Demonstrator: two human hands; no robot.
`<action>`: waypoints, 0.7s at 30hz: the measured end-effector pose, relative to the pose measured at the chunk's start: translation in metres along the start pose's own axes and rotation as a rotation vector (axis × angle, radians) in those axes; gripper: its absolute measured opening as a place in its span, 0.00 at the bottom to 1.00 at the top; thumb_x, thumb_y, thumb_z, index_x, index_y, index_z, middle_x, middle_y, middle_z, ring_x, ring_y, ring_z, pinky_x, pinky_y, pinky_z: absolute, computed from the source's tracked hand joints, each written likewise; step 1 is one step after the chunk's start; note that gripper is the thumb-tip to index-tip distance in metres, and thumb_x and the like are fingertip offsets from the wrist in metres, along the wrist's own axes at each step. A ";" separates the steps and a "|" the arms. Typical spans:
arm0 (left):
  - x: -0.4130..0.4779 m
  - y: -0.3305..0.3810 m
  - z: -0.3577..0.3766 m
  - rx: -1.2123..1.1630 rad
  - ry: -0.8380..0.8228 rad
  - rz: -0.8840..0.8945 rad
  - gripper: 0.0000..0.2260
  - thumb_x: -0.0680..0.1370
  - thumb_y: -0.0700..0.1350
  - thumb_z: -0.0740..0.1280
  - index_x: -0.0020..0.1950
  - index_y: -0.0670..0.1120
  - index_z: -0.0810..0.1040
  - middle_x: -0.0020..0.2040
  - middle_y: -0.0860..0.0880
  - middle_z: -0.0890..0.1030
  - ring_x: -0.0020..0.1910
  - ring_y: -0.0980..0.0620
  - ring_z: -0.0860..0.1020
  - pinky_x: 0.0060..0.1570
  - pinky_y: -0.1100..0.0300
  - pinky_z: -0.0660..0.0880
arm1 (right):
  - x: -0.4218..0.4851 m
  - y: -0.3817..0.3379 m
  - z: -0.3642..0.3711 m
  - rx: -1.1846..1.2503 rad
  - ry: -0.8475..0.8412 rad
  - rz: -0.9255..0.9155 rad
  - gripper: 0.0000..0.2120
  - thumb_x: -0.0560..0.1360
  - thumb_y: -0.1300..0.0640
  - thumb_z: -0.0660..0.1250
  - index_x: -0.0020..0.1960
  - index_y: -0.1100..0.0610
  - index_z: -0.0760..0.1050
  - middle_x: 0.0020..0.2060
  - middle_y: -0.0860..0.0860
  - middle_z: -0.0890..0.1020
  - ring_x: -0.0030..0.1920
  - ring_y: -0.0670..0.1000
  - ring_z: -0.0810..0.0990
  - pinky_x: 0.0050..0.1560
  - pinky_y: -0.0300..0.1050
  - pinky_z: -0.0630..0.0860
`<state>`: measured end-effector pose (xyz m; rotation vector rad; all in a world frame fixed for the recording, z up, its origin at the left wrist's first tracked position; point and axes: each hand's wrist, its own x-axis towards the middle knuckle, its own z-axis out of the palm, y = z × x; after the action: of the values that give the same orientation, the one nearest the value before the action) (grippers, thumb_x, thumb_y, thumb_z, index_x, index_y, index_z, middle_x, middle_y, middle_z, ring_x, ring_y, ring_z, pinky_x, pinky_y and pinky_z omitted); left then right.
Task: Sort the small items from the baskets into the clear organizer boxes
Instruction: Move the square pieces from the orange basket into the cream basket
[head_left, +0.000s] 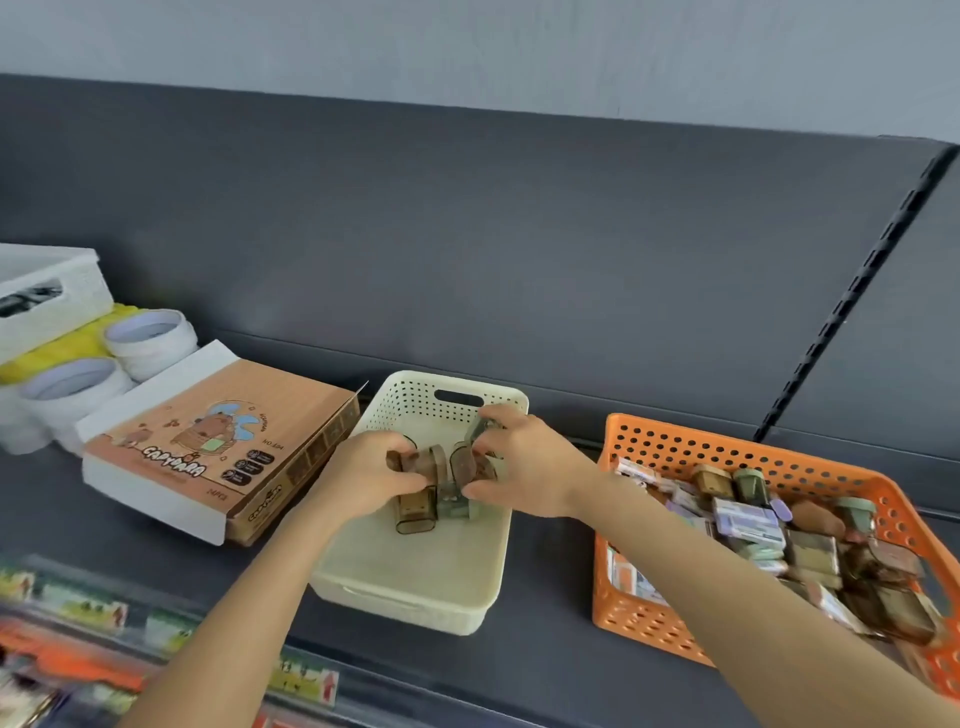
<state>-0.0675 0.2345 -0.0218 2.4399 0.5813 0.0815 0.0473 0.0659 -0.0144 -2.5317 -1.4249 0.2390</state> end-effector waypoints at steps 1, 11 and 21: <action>-0.001 -0.002 -0.001 -0.012 -0.005 -0.002 0.19 0.73 0.46 0.72 0.64 0.49 0.76 0.62 0.52 0.77 0.60 0.53 0.74 0.55 0.62 0.69 | 0.004 -0.001 0.003 -0.038 -0.033 0.005 0.22 0.72 0.41 0.67 0.60 0.54 0.77 0.72 0.51 0.62 0.66 0.59 0.68 0.64 0.53 0.70; -0.013 0.004 -0.007 -0.118 0.100 0.108 0.26 0.72 0.51 0.72 0.69 0.56 0.69 0.68 0.58 0.71 0.65 0.58 0.68 0.58 0.63 0.65 | 0.009 -0.006 0.000 -0.102 -0.061 -0.003 0.20 0.74 0.44 0.64 0.64 0.49 0.72 0.62 0.51 0.72 0.63 0.56 0.70 0.60 0.56 0.67; -0.020 0.070 0.021 -0.174 0.048 0.333 0.23 0.69 0.56 0.72 0.64 0.60 0.73 0.63 0.63 0.72 0.63 0.63 0.69 0.65 0.56 0.69 | -0.084 0.034 -0.027 0.059 0.152 0.156 0.28 0.77 0.47 0.65 0.74 0.50 0.63 0.75 0.49 0.61 0.74 0.51 0.61 0.70 0.44 0.62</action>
<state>-0.0545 0.1639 0.0040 2.3459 0.1745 0.3150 0.0390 -0.0263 0.0048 -2.5548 -1.1504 0.1102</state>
